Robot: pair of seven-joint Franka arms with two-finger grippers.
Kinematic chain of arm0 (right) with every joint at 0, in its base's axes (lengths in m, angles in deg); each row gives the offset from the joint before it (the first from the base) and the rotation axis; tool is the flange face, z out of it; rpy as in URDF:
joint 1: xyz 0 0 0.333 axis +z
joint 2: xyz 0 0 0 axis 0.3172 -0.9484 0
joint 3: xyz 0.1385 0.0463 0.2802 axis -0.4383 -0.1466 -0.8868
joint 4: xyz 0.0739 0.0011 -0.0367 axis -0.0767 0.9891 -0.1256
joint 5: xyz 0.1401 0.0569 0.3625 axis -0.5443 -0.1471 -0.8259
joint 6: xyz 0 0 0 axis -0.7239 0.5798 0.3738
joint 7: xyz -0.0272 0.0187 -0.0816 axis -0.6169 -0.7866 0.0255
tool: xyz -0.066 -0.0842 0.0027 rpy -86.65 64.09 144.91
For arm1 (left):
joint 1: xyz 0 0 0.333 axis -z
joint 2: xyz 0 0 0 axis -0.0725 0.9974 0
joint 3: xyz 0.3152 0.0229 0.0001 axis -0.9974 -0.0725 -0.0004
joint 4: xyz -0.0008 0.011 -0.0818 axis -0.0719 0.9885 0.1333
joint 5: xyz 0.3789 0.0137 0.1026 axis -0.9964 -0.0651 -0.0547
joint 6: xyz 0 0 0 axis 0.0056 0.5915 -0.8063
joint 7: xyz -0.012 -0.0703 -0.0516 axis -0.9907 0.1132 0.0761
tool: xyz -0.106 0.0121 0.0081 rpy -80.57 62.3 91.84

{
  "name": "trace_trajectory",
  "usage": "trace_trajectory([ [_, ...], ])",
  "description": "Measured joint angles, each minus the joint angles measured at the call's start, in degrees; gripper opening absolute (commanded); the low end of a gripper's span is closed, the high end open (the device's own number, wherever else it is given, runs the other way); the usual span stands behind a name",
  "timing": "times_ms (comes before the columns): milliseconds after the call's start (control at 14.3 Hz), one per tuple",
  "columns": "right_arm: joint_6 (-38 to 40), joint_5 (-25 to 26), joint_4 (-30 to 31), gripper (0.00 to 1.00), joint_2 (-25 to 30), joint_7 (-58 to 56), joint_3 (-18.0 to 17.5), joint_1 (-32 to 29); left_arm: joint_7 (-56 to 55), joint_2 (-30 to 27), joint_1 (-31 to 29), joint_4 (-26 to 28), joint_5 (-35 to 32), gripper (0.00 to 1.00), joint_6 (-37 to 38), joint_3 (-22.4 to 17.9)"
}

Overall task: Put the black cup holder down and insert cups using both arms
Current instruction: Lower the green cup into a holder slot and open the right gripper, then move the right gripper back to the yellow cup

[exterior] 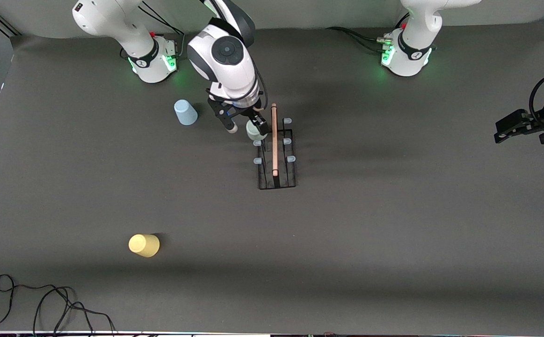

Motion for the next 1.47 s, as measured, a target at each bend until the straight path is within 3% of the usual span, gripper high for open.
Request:
trace_trajectory([
  [280, 16.48, -0.04, -12.97, 1.00, 1.47, -5.02, 3.63, -1.56, 0.11, -0.09, 0.82, 0.00, -0.06, 1.00, -0.08, 0.08],
  [420, 23.32, -0.15, -17.76, 1.00, 1.75, -16.12, 5.64, -4.11, 0.11, -0.11, 1.42, 0.00, -0.26, 1.00, -0.28, 0.12],
  [560, 26.53, -0.18, -19.86, 1.00, 1.77, -31.53, 10.16, -6.71, 0.11, -0.13, 1.48, -0.01, -0.51, 1.00, -0.36, 0.05],
  [911, 26.37, -0.20, -21.32, 1.00, -0.46, -70.61, 26.23, -9.15, 0.11, -0.13, 1.46, 0.00, -0.68, 1.00, -0.43, -0.05],
  [1191, 23.59, -0.86, -27.62, 1.00, -7.19, -91.38, 27.95, -17.09, 0.11, -0.13, 1.46, 0.01, -0.71, 1.00, -0.78, -0.06],
  [1471, 13.92, -7.22, -30.57, 1.00, -16.28, -104.78, 27.84, -23.26, 0.11, -0.09, 1.44, 0.11, -0.71, 1.00, -0.90, -0.09],
])
